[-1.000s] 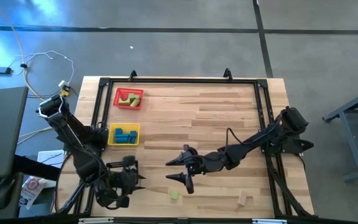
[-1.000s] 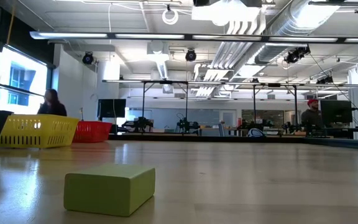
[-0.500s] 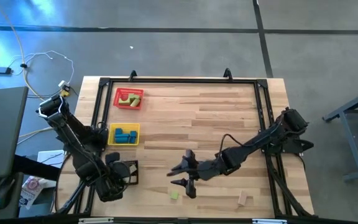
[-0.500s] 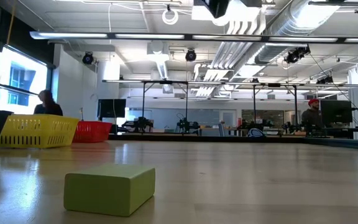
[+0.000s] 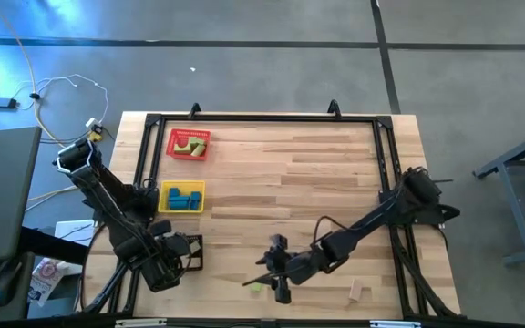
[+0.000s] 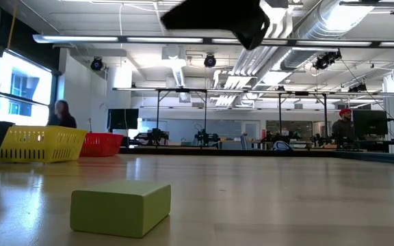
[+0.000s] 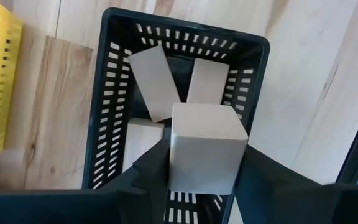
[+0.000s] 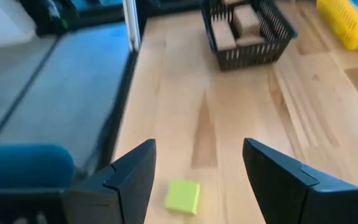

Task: Sort & place blocks by color
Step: Put the square wooden block into the black basket, then put the square green block into the red basket

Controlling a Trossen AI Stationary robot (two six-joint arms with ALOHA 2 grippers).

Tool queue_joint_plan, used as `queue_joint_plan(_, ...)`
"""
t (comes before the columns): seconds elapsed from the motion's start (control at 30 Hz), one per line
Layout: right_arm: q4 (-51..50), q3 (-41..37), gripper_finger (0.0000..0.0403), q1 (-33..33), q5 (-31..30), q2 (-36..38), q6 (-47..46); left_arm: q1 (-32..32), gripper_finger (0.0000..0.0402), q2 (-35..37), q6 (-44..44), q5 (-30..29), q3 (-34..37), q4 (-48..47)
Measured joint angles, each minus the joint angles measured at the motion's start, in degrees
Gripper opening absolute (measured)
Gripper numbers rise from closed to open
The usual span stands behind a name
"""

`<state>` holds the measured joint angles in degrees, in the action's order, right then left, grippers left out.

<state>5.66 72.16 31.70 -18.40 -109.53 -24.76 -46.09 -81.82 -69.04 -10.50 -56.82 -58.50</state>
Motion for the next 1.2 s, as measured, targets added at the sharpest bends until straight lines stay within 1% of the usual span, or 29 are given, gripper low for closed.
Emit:
queue_joint_plan(0.23,1.3,0.0,0.0227,0.1,2.7,-3.9,2.8,0.0,0.0159,0.0,-1.3,-0.2,0.0,0.1)
queue_joint_plan(0.4,5.6,0.0,0.0227,0.4,4.9,-6.2,4.7,0.0,0.0178,0.0,-1.3,-0.3,0.0,0.1)
queue_joint_plan(0.57,8.6,0.0,0.0227,0.5,5.1,-8.0,4.5,0.1,0.0196,0.0,-1.3,-0.3,0.0,0.1)
queue_joint_plan(0.7,10.9,0.0,0.0227,0.9,4.9,-9.7,4.3,0.7,0.0206,0.0,-1.3,-0.3,0.0,0.1)
queue_joint_plan(0.87,11.6,0.0,0.0227,1.4,4.9,-11.5,5.6,0.8,0.0206,0.0,-1.3,-0.2,0.0,0.2)
queue_joint_plan(0.97,11.7,0.0,0.0227,1.4,4.7,-12.2,3.8,0.8,0.0205,0.0,-1.3,-0.2,0.0,0.9)
queue_joint_plan(1.1,11.7,0.0,0.0227,1.3,2.3,-12.4,-1.3,0.8,0.0207,0.0,-1.3,-0.2,0.0,2.4)
queue_joint_plan(1.2,9.5,1.1,0.0227,1.4,2.1,-12.5,-3.8,0.8,0.0207,0.0,-1.3,-0.2,0.0,3.0)
